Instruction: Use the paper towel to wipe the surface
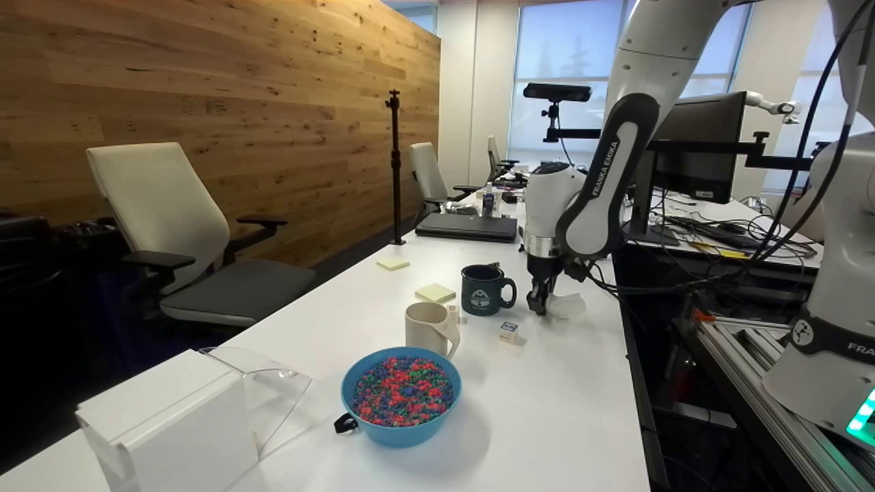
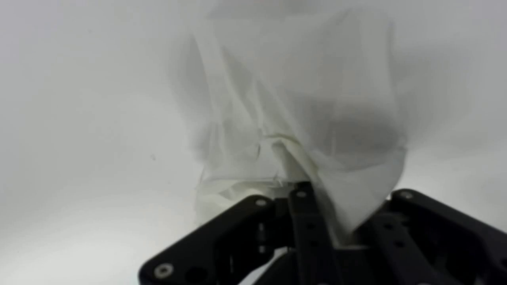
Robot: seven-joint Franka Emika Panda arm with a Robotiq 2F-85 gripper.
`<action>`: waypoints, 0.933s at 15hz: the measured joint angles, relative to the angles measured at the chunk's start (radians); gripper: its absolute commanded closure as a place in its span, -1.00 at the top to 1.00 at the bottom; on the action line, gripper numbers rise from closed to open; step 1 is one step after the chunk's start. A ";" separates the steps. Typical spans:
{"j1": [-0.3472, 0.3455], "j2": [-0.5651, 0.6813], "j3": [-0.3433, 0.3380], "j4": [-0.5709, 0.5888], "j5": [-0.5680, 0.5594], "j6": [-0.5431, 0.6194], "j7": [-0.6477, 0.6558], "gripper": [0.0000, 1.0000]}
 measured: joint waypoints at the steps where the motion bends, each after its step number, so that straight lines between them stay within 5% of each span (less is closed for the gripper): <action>1: 0.008 0.000 -0.001 -0.001 -0.001 0.001 0.000 -0.97; 6: 0.083 0.000 -0.043 -0.031 -0.047 0.044 0.003 -0.97; 14: 0.267 0.000 -0.217 -0.143 -0.095 0.121 -0.001 -0.97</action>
